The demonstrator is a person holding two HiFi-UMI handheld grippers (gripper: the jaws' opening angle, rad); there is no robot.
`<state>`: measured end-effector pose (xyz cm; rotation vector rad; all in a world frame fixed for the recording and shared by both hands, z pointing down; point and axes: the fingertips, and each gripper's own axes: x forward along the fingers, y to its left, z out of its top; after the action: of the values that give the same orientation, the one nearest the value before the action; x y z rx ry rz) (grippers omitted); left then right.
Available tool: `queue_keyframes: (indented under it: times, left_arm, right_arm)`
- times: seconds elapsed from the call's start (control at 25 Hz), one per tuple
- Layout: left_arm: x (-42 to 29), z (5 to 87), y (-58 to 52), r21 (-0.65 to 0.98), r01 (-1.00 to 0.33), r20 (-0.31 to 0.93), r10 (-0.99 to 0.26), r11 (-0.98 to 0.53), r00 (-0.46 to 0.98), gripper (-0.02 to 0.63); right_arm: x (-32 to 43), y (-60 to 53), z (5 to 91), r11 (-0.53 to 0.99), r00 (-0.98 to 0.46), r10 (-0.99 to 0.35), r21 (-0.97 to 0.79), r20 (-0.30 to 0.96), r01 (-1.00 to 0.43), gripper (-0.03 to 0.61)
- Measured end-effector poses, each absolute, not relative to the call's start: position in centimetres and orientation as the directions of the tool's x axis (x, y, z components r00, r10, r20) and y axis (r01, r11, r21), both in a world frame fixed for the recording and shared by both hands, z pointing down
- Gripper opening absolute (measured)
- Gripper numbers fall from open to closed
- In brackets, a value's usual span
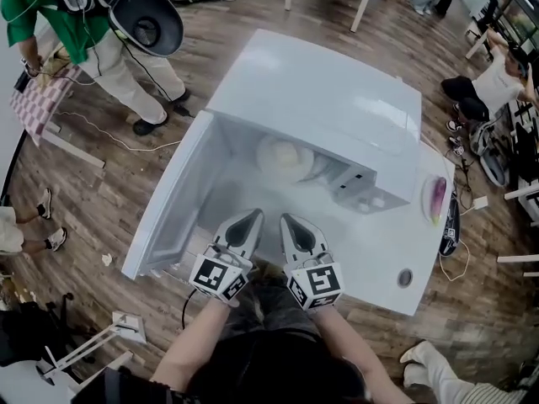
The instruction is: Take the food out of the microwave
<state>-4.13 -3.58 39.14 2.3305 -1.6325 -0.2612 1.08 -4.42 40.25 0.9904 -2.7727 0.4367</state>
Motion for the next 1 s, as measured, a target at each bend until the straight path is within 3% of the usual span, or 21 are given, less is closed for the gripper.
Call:
queue_keyframes:
  times: [0.48,0.88,1.0]
  left_arm:
    - [-5.5,41.7,-7.8,0.335,-0.845,0.078,-0.882,-0.416,0.465,0.009]
    - [-6.5,44.1,-9.1,0.375,-0.822,0.091,-0.865,-0.429,0.493,0.009]
    - [-6.9,44.4,-9.4,0.378,-0.82,0.09,-0.864,-0.43,0.495,0.009]
  right_arm:
    - [0.5,-8.4,43.0,0.564,-0.653,-0.699,-0.336,0.292,-0.754,0.016]
    - [0.2,-10.9,46.8,0.346,-0.592,-0.743,-0.577,0.312,-0.74,0.019]
    - [0.0,-11.8,47.3,0.281,-0.588,-0.753,-0.664,0.295,-0.693,0.06]
